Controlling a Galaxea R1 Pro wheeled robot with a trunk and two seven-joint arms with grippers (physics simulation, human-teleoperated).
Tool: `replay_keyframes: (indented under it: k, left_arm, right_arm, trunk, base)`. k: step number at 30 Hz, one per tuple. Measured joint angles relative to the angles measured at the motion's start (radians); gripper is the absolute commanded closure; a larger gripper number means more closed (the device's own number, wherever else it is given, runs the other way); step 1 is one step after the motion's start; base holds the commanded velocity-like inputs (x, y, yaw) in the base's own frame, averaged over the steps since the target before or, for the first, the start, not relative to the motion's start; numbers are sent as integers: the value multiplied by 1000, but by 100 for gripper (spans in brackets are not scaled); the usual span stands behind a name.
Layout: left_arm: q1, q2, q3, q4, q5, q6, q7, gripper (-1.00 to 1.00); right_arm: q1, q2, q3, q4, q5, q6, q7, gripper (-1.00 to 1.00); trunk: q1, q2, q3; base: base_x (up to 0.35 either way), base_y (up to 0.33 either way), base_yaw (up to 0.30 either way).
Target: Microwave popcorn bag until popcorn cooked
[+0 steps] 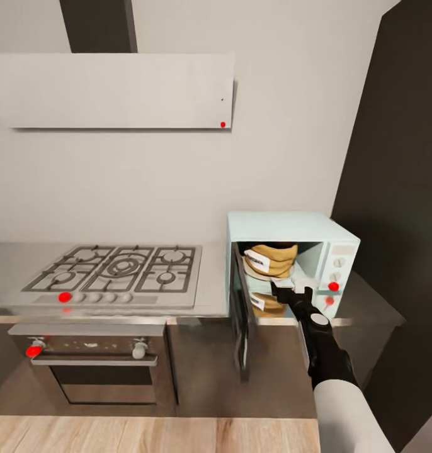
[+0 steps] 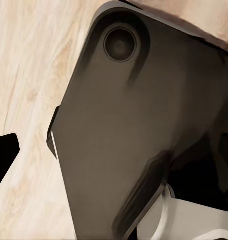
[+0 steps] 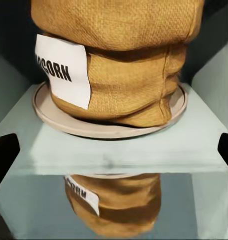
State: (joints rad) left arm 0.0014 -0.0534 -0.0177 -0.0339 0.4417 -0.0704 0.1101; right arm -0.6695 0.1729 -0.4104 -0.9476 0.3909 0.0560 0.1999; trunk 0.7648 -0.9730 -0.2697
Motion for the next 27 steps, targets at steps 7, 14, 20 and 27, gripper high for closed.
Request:
replay_keyframes:
  k: [7, 14, 20, 27]
  left_arm:
    - [0, 0, -1, 0, 0, 0, 0, -100]
    - [0, 1, -1, 0, 0, 0, 0, -100]
    - [0, 4, -2, 0, 0, 0, -1, -100]
    - [0, 4, -3, 0, 0, 0, -2, -100]
  right_arm:
    - [0, -29, -3, -3, -6, 48, 1, -100]
    - [86, -121, -9, 9, -11, 102, -2, -100]
    - [187, -224, -69, 282, -13, 97, -2, -100]
    - [190, -327, -69, 739, -8, 30, -13, -100]
  trunk:
    - [0, 0, 0]
    - [0, 0, 0]
    - [0, 0, 0]
    - [-1, 0, 0]
  base:
    - [-346, 0, 0]
    - [-347, 0, 0]
    - [-155, 0, 0]
    - [-3, 0, 0]
